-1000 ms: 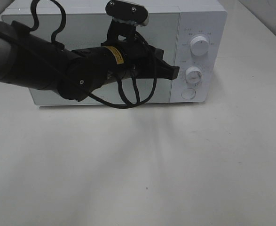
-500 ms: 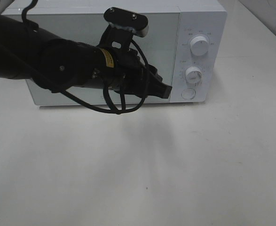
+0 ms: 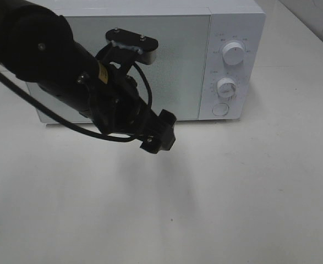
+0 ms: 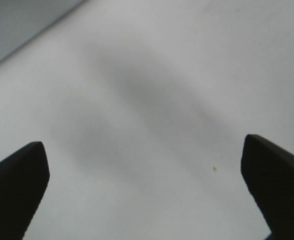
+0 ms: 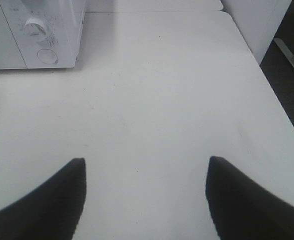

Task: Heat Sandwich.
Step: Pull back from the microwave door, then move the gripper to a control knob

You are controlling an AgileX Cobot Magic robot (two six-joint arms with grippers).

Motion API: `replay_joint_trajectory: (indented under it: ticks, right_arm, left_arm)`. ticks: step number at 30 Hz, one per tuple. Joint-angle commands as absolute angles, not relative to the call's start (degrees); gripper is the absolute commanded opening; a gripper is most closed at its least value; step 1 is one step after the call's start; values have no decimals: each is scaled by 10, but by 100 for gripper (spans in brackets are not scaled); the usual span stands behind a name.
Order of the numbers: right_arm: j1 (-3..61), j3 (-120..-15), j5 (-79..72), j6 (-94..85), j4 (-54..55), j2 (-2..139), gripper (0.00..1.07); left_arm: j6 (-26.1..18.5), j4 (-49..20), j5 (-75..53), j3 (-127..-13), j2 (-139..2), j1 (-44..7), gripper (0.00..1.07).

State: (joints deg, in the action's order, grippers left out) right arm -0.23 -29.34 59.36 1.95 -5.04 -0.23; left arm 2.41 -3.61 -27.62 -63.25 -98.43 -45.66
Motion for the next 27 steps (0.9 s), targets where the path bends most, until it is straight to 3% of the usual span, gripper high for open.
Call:
replay_joint_trajectory:
  ticks: [1,11,27]
  right_arm:
    - [-4,-290,587,21,-51,-18,66]
    - [-4,-290,587,21,-51,-18,66]
    - [-4,-290,587,21,-51,-18,66]
  left_arm:
    - [27,-40,-355,-633,-960,-460,100]
    - [28,-39,-501,-633,-912,-446,100]
    - [-20,-60,-586,-633,-788,-216,100]
